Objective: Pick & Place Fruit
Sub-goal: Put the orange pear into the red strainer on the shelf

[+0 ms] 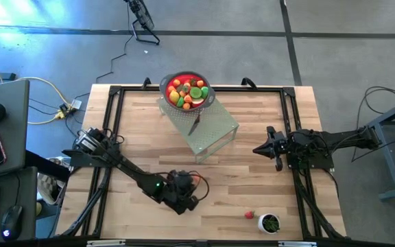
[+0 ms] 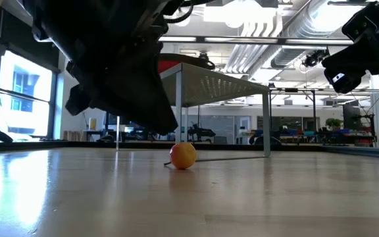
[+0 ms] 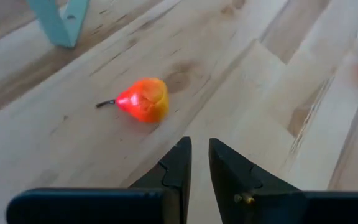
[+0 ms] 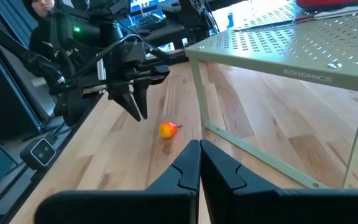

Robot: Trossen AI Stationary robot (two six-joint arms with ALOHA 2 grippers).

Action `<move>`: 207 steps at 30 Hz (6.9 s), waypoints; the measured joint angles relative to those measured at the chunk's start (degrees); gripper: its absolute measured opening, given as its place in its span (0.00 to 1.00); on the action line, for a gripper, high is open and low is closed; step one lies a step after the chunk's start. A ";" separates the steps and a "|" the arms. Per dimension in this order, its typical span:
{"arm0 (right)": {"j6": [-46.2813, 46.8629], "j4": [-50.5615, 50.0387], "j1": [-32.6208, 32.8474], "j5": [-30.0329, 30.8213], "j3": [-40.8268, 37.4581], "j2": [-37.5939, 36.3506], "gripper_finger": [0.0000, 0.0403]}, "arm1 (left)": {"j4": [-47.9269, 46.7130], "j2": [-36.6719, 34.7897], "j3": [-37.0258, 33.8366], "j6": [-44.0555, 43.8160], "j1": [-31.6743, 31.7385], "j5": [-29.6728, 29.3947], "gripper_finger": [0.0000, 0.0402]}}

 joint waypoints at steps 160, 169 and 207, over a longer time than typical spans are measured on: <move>0.13 -1.86 0.00 -0.02 -0.04 0.22 0.01 | 7.65 10.38 -0.13 10.66 3.82 -10.54 0.40; 0.13 -1.81 0.00 -0.01 -0.04 0.22 0.01 | 13.49 10.51 -0.17 10.53 3.86 -9.64 0.40; -1.32 -2.16 0.00 0.24 -0.06 0.21 0.01 | 24.34 9.33 -0.04 33.29 4.34 -9.03 0.07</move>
